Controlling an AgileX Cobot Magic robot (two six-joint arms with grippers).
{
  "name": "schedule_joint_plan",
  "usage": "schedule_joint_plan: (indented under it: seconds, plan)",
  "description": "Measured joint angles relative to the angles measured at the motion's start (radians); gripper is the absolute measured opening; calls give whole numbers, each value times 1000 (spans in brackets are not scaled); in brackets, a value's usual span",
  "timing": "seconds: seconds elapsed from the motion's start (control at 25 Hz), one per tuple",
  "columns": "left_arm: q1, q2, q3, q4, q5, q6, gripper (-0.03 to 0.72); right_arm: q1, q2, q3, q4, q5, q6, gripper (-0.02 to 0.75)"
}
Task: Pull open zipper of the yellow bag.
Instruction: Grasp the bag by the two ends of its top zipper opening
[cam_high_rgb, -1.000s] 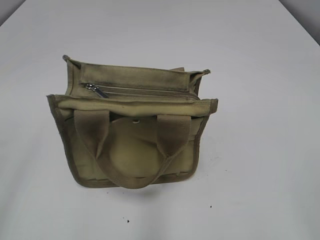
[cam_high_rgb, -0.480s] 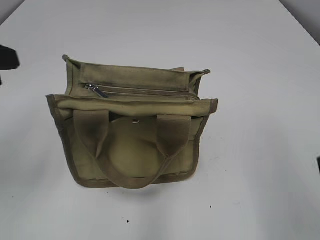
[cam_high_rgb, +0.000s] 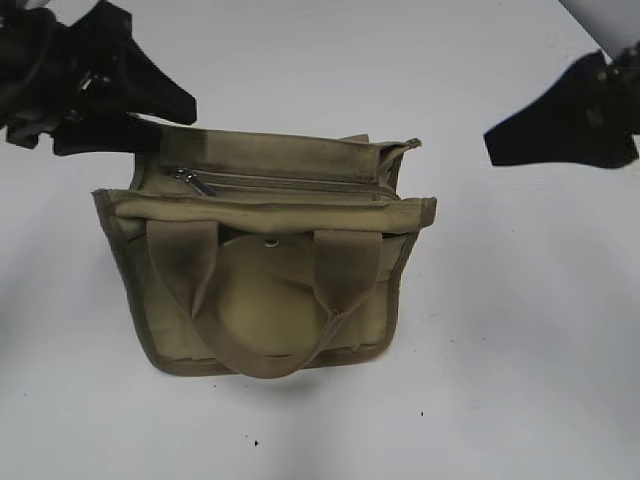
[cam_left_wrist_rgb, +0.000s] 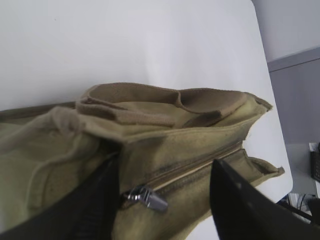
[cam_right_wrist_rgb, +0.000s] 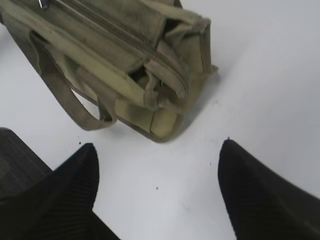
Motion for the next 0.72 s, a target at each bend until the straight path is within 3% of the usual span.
schedule_joint_plan:
  seconds: [0.16, 0.36, 0.6, 0.72]
  plan:
    - [-11, 92, -84, 23, 46, 0, 446, 0, 107, -91, 87, -6, -81, 515]
    - [-11, 124, -125, 119, 101, -47, 446, 20, 191, -165, 199, -13, -193, 507]
    - [-12, 124, -134, 139, 113, -66, 441, 182, 254, -211, 215, -91, -249, 505]
    - [-12, 137, -135, 105, 85, -68, 370, 266, 297, -237, 217, -161, -268, 503]
